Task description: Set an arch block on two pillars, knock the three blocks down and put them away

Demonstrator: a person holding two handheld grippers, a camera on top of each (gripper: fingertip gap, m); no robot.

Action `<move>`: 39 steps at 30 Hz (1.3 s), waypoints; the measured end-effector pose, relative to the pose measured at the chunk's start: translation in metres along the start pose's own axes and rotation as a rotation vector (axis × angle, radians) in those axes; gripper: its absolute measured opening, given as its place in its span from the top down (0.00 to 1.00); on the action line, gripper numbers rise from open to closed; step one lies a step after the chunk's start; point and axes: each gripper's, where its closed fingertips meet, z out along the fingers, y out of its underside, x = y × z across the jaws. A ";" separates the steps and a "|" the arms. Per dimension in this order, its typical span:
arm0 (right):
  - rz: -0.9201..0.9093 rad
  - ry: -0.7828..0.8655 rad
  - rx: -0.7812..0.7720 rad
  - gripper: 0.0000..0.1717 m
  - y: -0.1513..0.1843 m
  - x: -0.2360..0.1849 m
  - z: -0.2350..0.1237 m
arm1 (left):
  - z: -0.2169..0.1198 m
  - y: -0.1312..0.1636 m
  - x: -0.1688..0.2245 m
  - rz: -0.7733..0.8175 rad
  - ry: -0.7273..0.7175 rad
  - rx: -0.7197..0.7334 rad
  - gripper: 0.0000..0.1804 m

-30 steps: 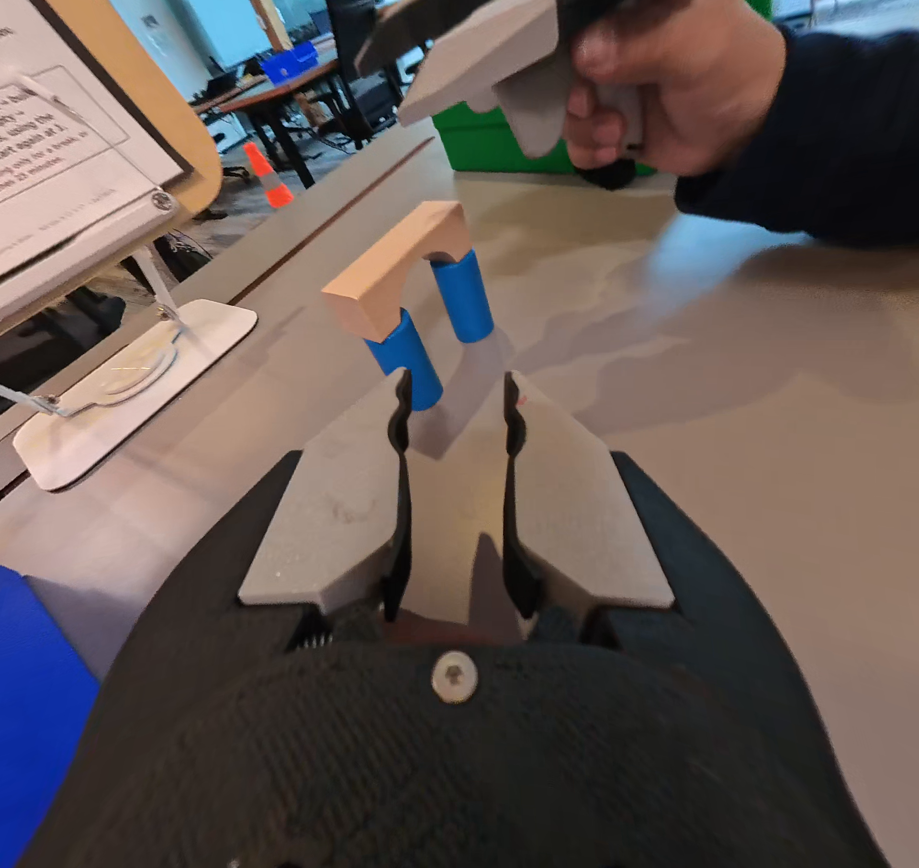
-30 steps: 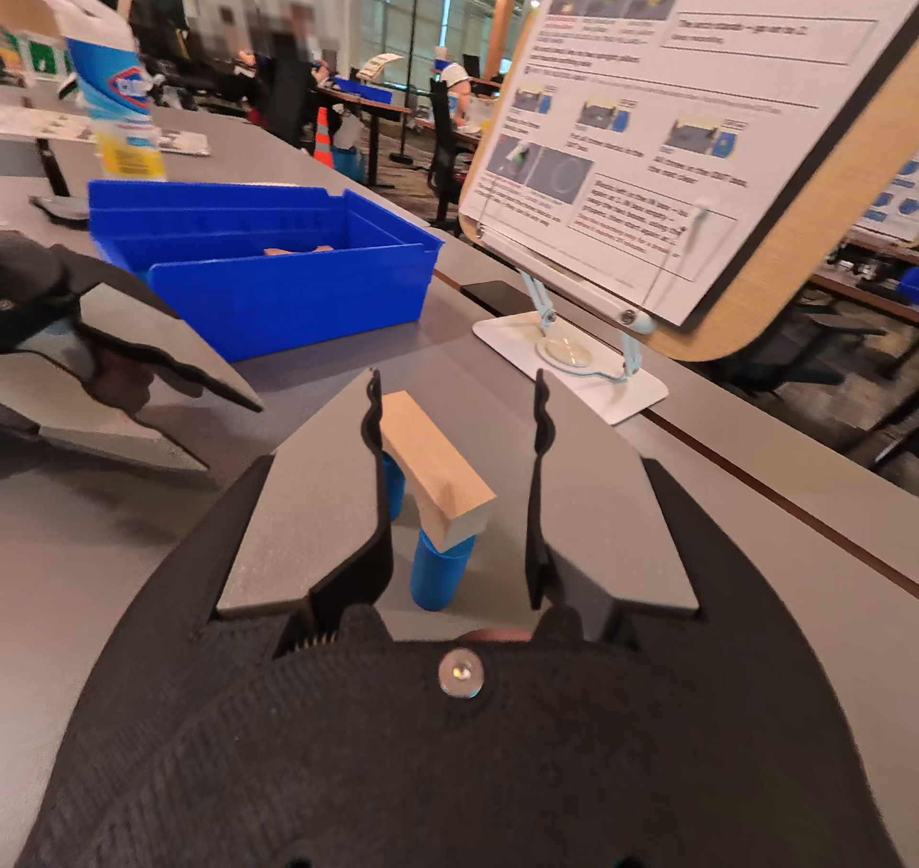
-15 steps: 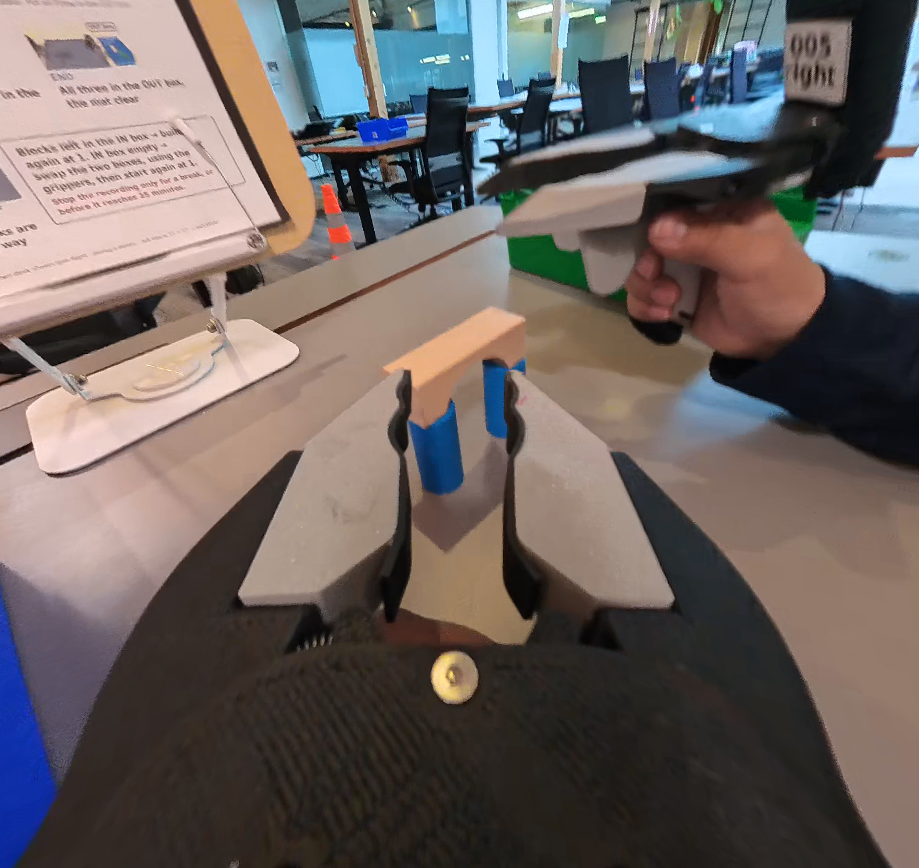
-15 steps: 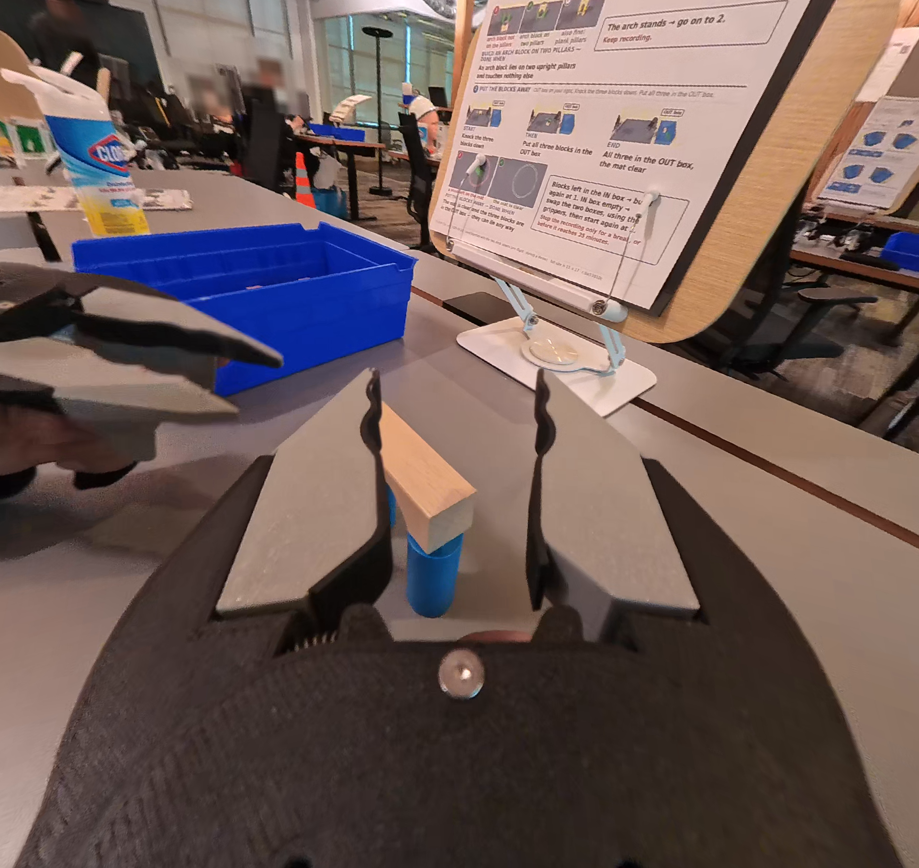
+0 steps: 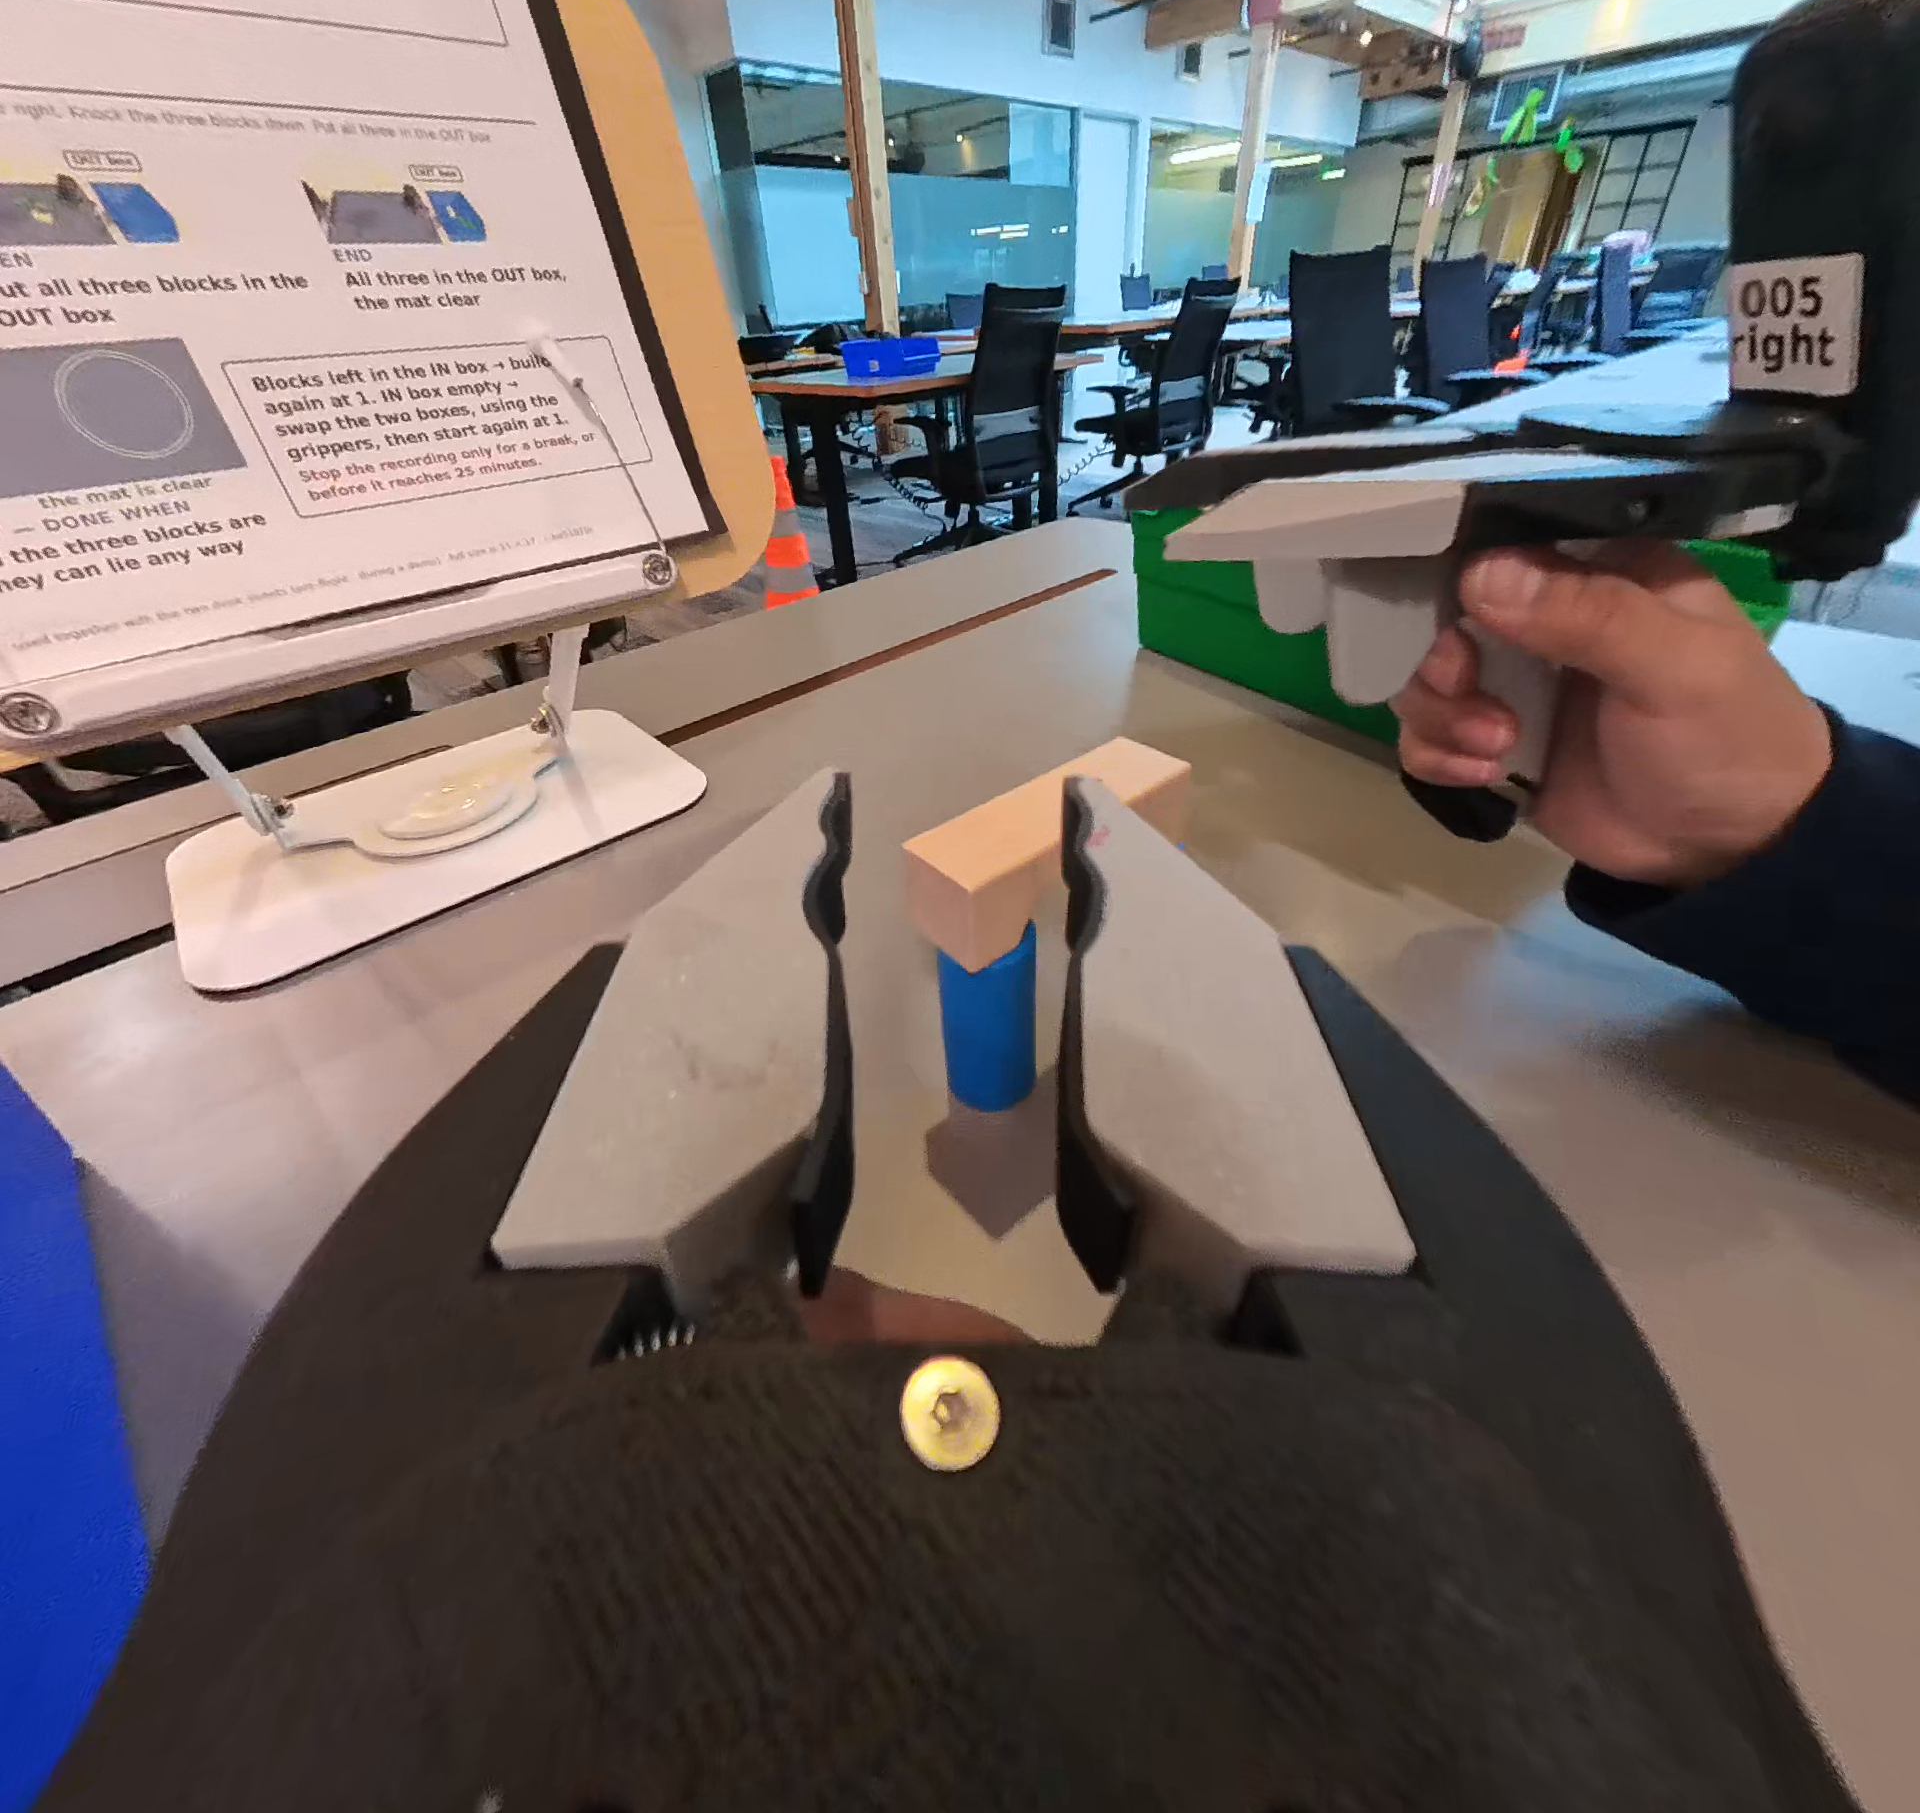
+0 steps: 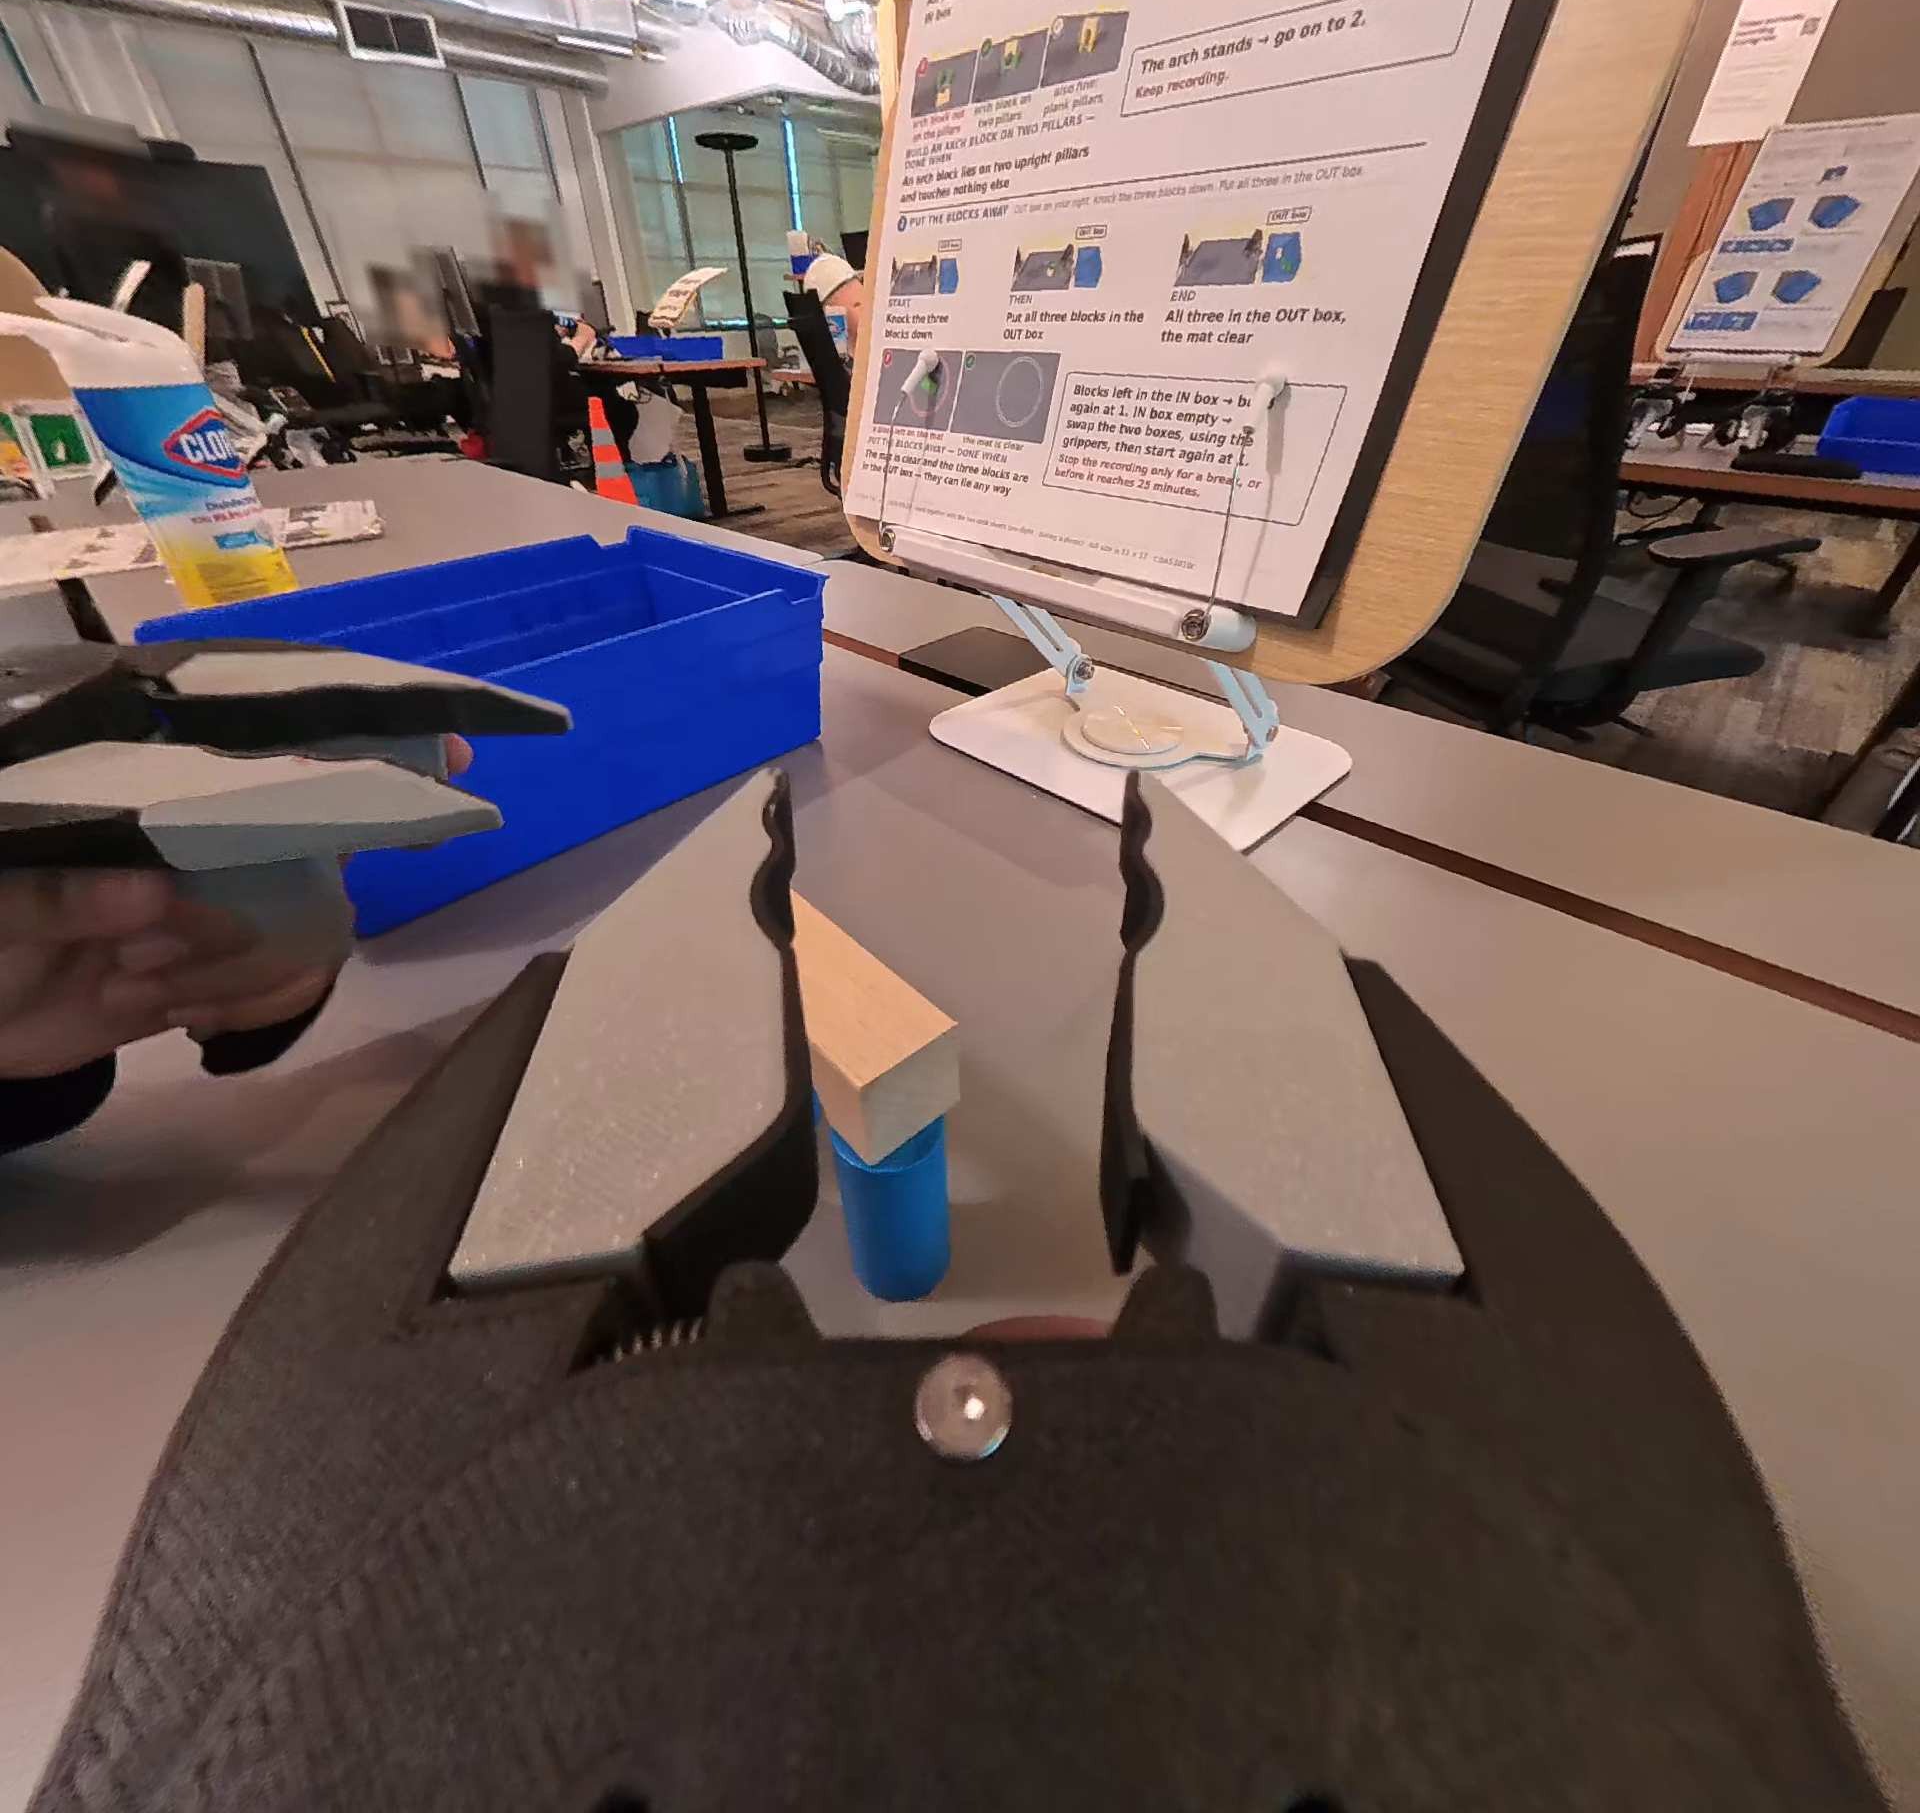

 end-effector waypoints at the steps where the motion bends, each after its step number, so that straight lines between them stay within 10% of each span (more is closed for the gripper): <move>1: -0.007 0.006 -0.005 0.65 0.002 0.000 0.001 | -0.001 -0.003 -0.001 0.003 -0.002 0.005 0.78; 39: -0.088 0.022 -0.081 0.67 0.022 -0.005 0.011 | 0.008 0.025 -0.005 -0.005 -0.006 -0.074 0.80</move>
